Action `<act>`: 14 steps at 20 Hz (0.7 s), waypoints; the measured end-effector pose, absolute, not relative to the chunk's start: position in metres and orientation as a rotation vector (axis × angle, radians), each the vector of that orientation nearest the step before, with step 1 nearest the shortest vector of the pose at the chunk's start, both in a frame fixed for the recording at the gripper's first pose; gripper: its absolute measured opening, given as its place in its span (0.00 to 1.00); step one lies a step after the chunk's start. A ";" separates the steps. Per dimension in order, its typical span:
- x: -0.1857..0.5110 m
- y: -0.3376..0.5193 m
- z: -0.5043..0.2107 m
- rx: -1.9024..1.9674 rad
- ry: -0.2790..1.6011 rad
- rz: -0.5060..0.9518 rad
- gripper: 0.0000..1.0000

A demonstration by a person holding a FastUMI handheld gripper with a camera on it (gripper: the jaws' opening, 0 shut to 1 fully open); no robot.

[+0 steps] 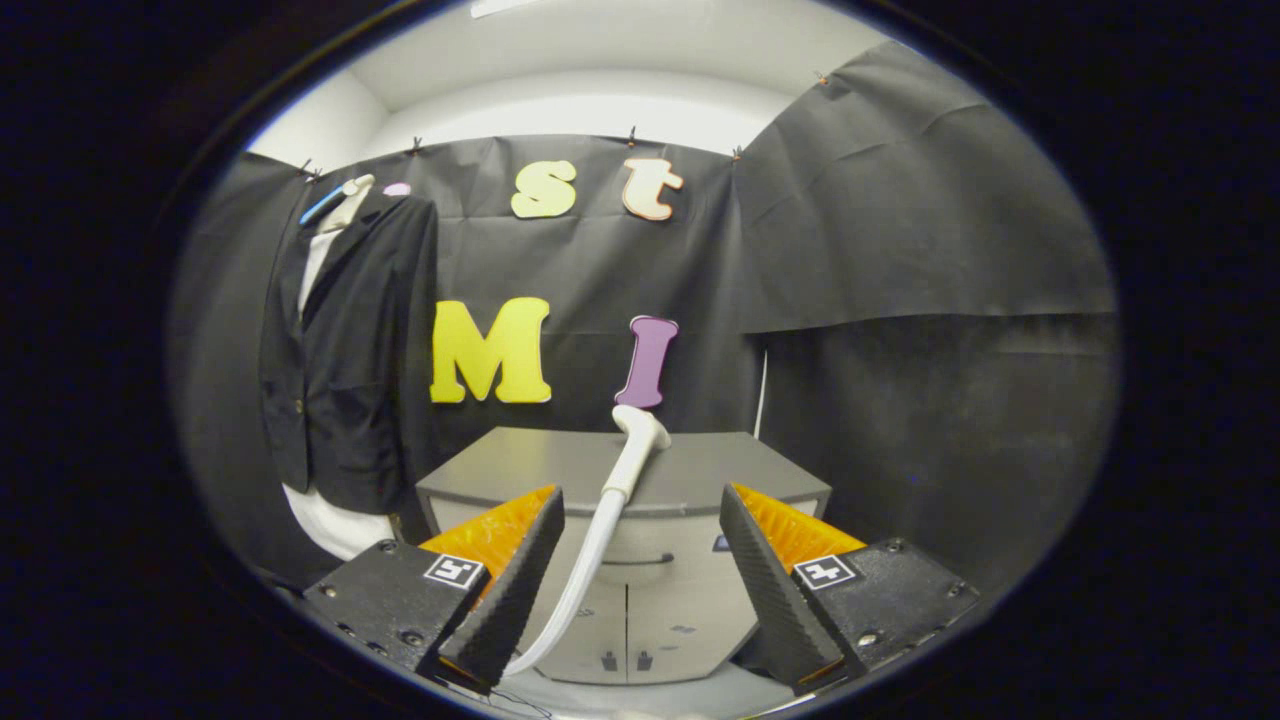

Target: Iron the clothes twice with a garment steamer, once on the left side and once on the right side.

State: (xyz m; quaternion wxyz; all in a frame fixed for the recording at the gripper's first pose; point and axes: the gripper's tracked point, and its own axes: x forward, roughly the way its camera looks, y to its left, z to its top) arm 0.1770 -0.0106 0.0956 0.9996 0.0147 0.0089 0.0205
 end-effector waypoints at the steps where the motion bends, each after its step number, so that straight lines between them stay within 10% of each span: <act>1: 0.198 -0.012 0.101 0.041 0.025 0.052 0.98; 14: 0.402 -0.003 0.072 0.105 0.270 0.159 0.98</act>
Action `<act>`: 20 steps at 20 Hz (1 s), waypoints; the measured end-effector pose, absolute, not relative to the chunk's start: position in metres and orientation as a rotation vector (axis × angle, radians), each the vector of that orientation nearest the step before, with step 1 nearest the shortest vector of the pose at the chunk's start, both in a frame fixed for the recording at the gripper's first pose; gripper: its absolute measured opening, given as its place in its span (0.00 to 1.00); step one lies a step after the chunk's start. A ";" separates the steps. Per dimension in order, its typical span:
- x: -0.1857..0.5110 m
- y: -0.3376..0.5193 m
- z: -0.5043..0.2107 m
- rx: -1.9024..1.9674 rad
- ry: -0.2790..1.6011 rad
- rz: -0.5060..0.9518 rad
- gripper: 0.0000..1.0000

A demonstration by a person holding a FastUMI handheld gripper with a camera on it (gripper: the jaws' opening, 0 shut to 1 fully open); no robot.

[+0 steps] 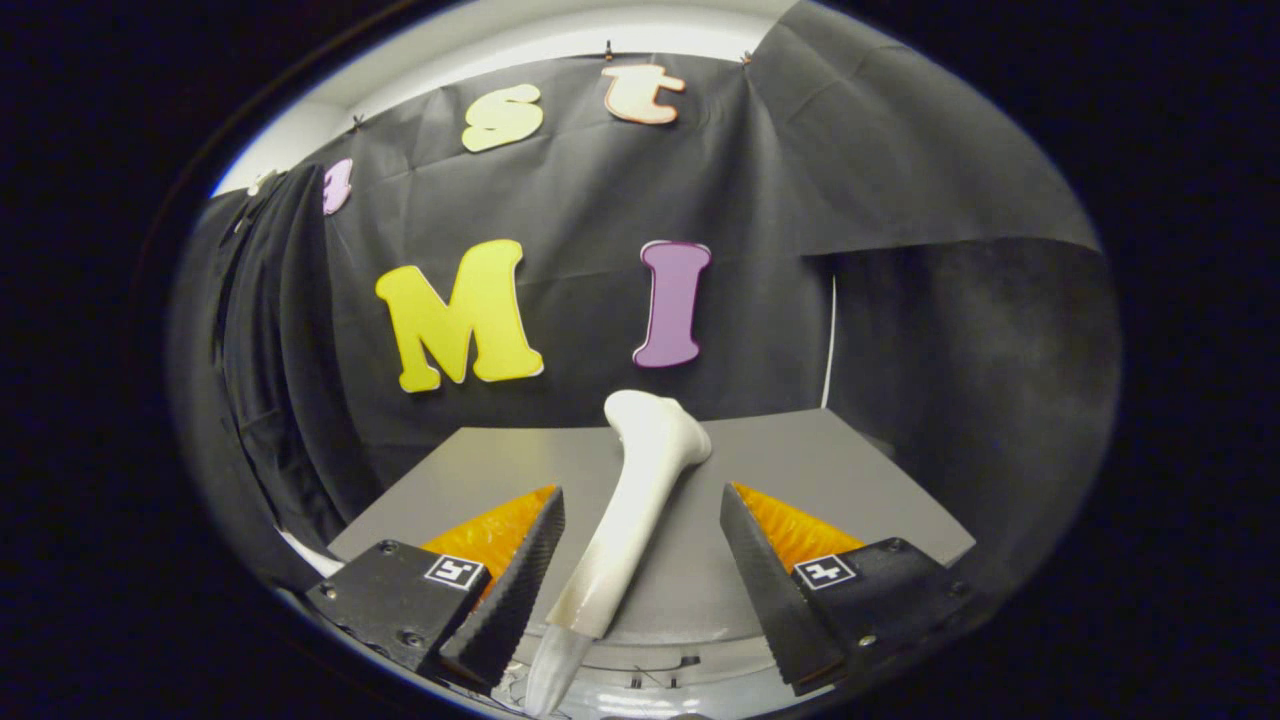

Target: Iron the clothes twice with a garment steamer, once on the left side and once on the right side.

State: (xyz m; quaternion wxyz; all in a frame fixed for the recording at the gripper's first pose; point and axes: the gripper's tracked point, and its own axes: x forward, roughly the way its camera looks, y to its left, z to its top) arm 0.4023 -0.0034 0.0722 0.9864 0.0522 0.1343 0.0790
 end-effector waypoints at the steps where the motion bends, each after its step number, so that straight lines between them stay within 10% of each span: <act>1: 0.410 -0.002 0.066 0.110 0.289 0.163 0.98; 10: 0.450 0.016 0.025 0.182 0.453 0.207 0.90; 20: 0.448 0.034 0.028 0.343 0.502 0.256 0.45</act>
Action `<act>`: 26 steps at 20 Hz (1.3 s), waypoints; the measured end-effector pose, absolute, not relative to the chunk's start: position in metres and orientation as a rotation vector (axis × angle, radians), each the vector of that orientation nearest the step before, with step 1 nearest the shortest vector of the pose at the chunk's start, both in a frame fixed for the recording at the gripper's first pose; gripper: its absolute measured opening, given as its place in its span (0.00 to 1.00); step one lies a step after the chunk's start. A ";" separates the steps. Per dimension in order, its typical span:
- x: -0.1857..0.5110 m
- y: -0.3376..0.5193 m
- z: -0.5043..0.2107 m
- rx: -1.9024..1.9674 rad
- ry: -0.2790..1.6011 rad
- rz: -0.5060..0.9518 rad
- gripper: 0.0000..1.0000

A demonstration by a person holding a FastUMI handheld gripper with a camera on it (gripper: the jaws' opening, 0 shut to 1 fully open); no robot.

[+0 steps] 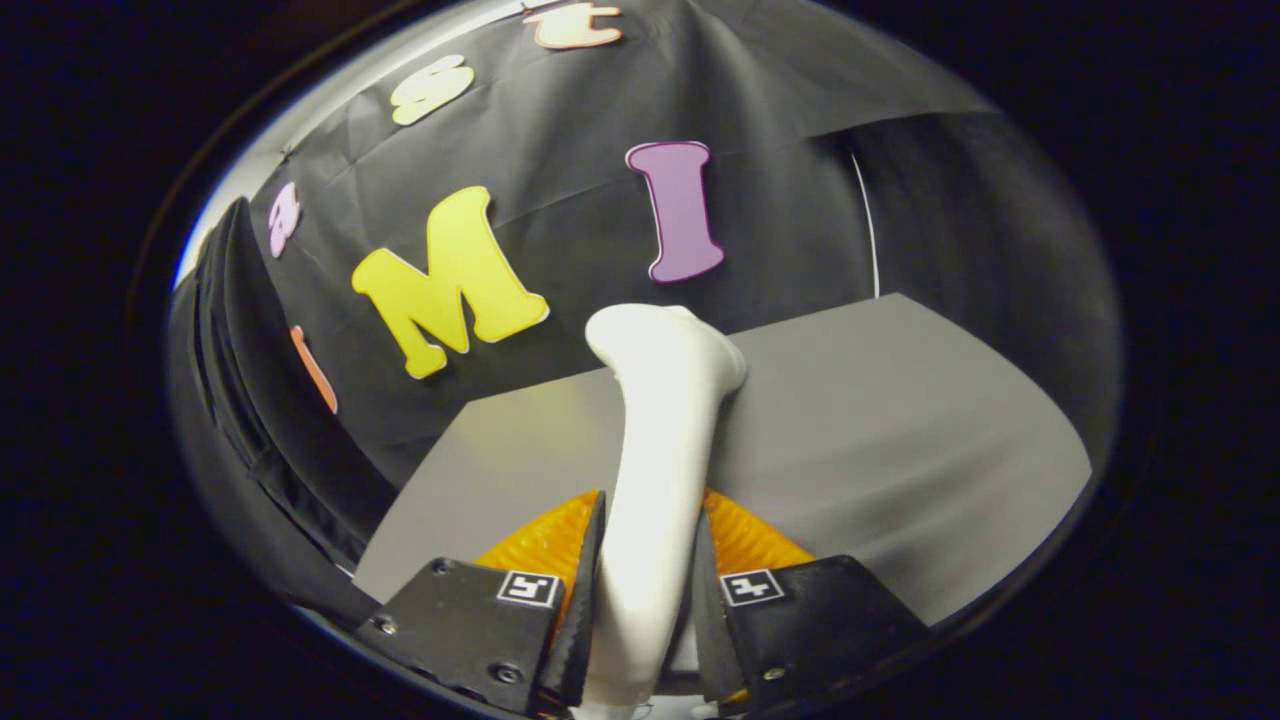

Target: Iron the clothes twice with a garment steamer, once on the left side and once on the right side.

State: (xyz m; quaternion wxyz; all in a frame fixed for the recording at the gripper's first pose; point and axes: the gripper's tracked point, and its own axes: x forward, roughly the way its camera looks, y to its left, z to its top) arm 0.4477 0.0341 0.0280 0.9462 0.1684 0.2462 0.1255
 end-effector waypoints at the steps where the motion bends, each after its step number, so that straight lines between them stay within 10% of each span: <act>1: 0.447 0.035 0.030 0.333 0.488 0.260 0.40; 26: 0.230 0.209 0.221 0.186 0.088 0.341 0.36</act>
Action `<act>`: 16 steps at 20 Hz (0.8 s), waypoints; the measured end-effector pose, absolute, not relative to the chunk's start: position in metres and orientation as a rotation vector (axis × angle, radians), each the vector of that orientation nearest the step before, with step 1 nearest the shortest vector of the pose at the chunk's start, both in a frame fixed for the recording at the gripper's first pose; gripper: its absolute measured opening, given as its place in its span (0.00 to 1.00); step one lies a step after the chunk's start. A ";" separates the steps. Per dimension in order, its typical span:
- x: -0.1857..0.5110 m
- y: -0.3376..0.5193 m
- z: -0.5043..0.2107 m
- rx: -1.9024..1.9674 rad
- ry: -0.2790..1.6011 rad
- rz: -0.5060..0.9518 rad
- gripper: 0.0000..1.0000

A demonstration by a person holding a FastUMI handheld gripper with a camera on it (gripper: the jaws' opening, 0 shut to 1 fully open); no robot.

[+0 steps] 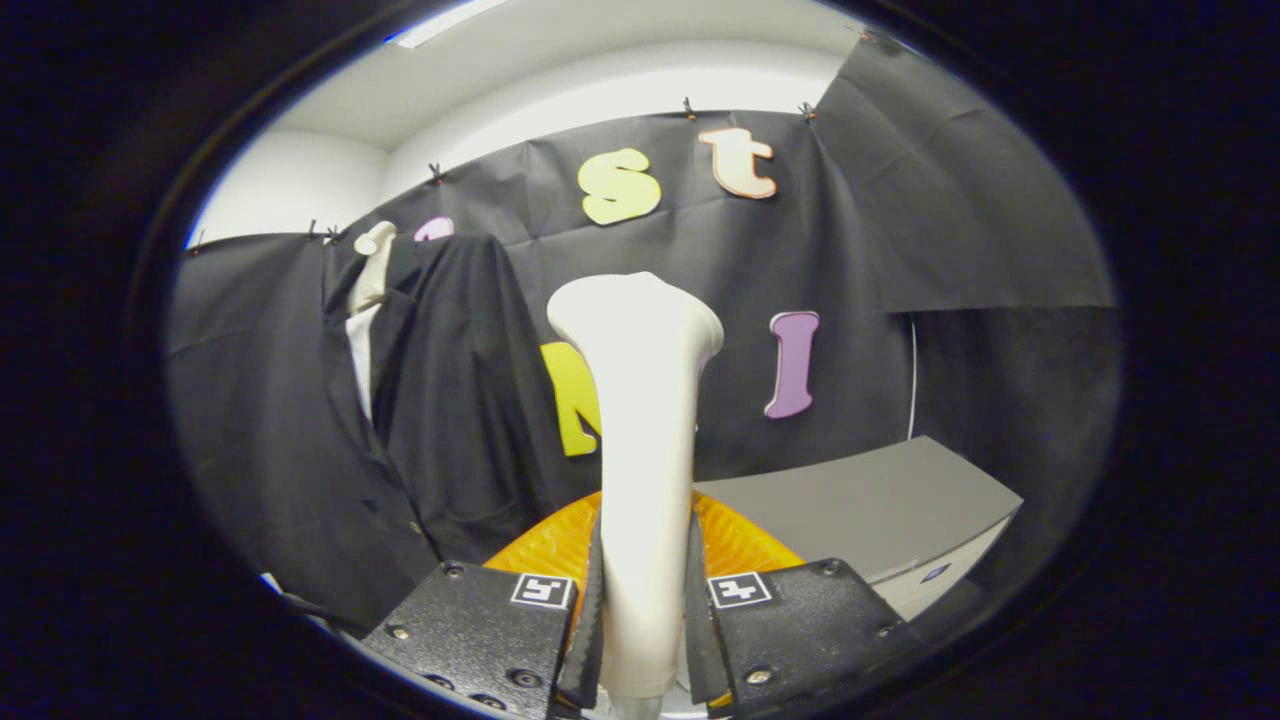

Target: Iron the clothes twice with a garment steamer, once on the left side and once on the right side.

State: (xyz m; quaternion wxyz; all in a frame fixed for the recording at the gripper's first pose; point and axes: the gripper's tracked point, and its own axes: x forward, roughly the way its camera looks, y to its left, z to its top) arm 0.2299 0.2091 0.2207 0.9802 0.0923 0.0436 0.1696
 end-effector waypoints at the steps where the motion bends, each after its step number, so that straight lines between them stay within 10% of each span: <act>1: 0.225 0.223 0.231 0.187 0.073 0.356 0.36; 16: 0.190 0.404 0.307 0.170 0.003 0.539 0.36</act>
